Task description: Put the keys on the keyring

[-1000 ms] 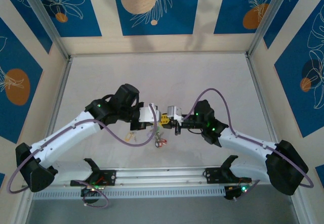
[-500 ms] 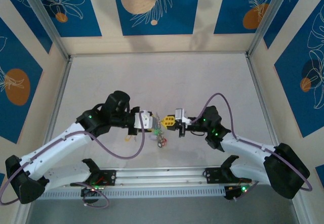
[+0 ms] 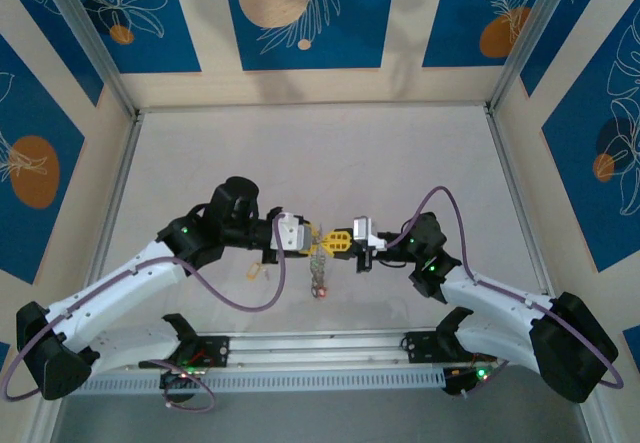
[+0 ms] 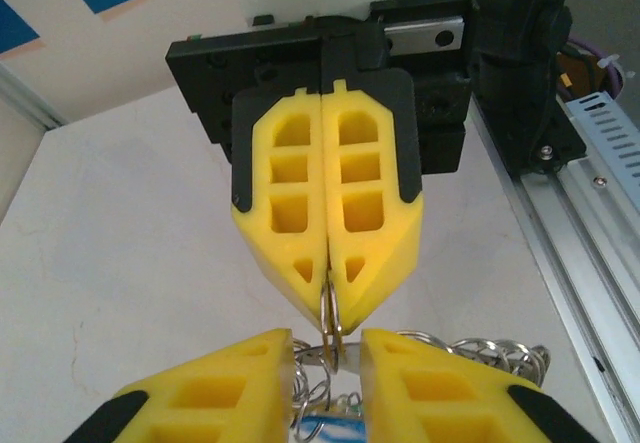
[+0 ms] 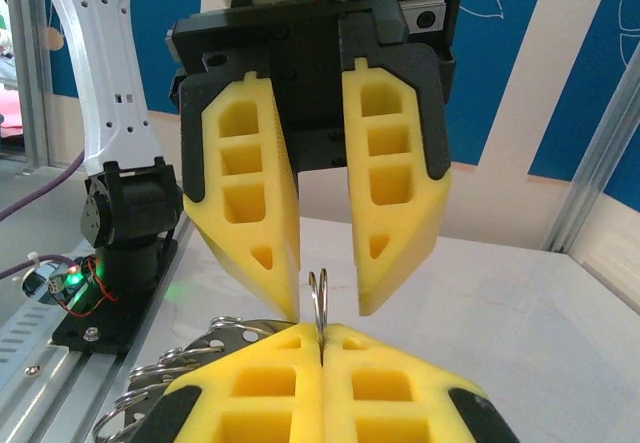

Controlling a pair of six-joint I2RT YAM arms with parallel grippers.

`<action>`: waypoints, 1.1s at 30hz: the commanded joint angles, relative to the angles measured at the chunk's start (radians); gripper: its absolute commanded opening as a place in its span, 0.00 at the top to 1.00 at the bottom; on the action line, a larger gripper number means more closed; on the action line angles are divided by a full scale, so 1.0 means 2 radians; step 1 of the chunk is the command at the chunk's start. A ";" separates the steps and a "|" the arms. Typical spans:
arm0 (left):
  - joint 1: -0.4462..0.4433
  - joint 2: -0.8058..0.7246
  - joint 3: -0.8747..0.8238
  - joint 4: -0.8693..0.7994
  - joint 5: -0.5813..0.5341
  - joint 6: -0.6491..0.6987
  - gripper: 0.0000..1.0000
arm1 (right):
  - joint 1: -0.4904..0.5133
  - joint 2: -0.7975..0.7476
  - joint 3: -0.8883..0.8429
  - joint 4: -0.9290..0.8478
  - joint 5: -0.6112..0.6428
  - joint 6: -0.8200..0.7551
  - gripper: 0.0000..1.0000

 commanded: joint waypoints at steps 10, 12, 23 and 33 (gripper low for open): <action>0.000 0.014 0.024 -0.029 -0.007 0.004 1.00 | 0.009 -0.020 0.002 -0.011 0.036 -0.015 0.94; -0.003 0.022 0.041 -0.054 -0.035 0.002 1.00 | 0.013 -0.026 0.007 -0.037 0.067 -0.023 0.85; -0.023 0.074 0.126 -0.179 -0.103 0.024 1.00 | 0.025 -0.035 0.032 -0.150 0.093 -0.090 0.79; -0.032 0.101 0.157 -0.208 -0.076 0.024 1.00 | 0.033 -0.002 0.048 -0.148 0.087 -0.087 0.81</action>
